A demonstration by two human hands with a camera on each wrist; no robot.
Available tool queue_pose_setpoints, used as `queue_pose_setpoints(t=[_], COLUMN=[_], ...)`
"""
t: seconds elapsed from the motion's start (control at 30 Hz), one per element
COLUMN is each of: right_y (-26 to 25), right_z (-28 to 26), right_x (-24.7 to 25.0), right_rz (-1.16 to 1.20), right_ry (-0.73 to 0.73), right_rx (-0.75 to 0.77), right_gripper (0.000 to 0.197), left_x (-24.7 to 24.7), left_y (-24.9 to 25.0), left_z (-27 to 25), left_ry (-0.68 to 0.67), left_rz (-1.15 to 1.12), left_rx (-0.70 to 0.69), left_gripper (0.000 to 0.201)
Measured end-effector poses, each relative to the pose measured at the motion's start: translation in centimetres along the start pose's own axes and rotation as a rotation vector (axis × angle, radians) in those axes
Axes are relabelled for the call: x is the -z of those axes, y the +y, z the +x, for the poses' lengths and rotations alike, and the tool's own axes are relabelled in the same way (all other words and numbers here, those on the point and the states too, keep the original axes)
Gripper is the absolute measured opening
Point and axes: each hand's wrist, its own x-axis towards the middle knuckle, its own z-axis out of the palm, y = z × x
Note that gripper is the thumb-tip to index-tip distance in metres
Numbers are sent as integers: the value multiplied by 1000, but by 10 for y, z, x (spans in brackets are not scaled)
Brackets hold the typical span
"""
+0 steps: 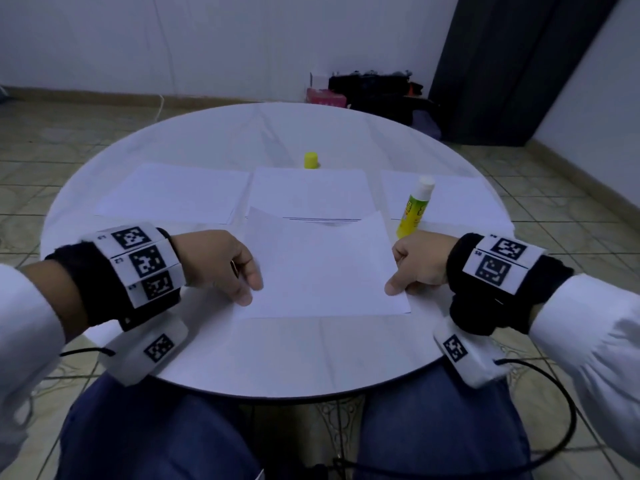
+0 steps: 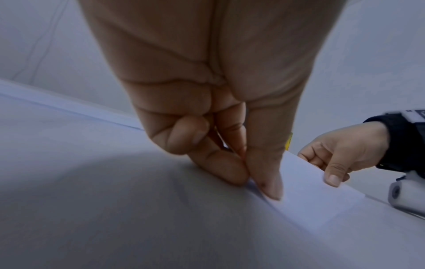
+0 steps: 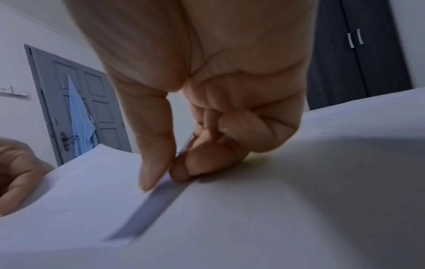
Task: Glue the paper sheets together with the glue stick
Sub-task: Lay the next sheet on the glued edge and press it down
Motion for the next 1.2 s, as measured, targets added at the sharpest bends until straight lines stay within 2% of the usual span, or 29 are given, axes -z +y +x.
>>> queue_pose_setpoints(t=[0.63,0.8,0.83,0.9,0.97,1.07,1.2], right_y=[1,-7,-8,-6,-3,-2,-1], right_z=[0,-6,-8,-9,-10,-10,-11], right_x=[-2,-2,-2,-2,-2,-2,-1], right_rz=[3,-83,-85,-47,-12,-40,-109], right_ry=[-11,18,31,53,59,61,44], right_rx=[-5,-38,-53,-78,-52,-6,10], right_gripper=[31,32,41,71,92,110,118], left_x=[-1,-1,-1,-1,0,1,2], left_y=[-1,-3,-3,-3,-2,-1,-1], left_z=[1,3,4,5,7,8,10], left_ry=[10,16,19,16,4,-4,-19], left_rz=[7,10,15,26,28,51,105], left_rx=[9,-1,-4,-7,-12,-18,-7], left_gripper=[19,19,19,19,19,19,21])
